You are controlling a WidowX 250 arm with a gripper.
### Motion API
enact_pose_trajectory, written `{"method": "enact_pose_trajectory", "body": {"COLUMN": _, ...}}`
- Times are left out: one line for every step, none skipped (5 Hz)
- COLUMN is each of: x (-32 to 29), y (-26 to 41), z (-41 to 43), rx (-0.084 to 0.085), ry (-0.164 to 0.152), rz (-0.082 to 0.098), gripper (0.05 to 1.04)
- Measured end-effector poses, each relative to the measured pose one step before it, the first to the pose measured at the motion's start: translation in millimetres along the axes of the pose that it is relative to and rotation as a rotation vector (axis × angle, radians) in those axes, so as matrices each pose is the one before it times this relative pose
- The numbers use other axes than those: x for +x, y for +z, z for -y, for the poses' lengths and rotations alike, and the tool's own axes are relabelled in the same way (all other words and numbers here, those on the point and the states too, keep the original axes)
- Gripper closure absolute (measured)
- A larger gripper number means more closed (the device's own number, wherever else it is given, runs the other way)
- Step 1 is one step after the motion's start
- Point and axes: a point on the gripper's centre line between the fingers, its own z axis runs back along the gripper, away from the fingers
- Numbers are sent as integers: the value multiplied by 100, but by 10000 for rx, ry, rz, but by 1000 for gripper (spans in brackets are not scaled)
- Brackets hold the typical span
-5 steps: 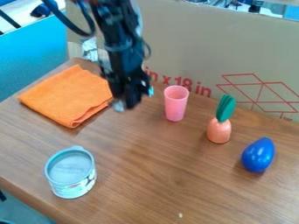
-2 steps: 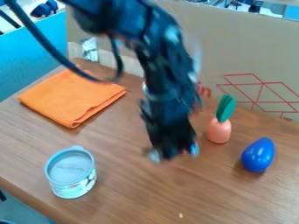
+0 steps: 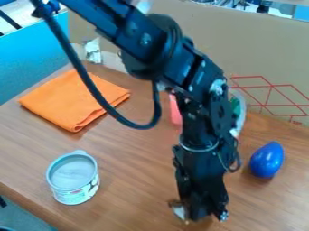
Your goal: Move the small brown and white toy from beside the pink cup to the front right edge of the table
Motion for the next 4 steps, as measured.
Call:
{"method": "enact_pose_trajectory", "body": {"x": 1008, "y": -843, "z": 2496, "rx": -108, "ry": -1069, "rz": 14, "gripper": 761}}
{"method": "enact_pose_trajectory", "body": {"x": 251, "y": -1030, "z": 522, "rx": 81, "ry": -217, "rz": -238, "gripper": 698}}
{"method": "enact_pose_trajectory", "body": {"x": 49, "y": 59, "z": -384, "rx": -19, "ry": -82, "rz": -60, "gripper": 404}}
{"method": "enact_pose_trajectory", "body": {"x": -154, "y": 313, "z": -455, "rx": -40, "ry": 289, "rz": 185, "gripper": 135}}
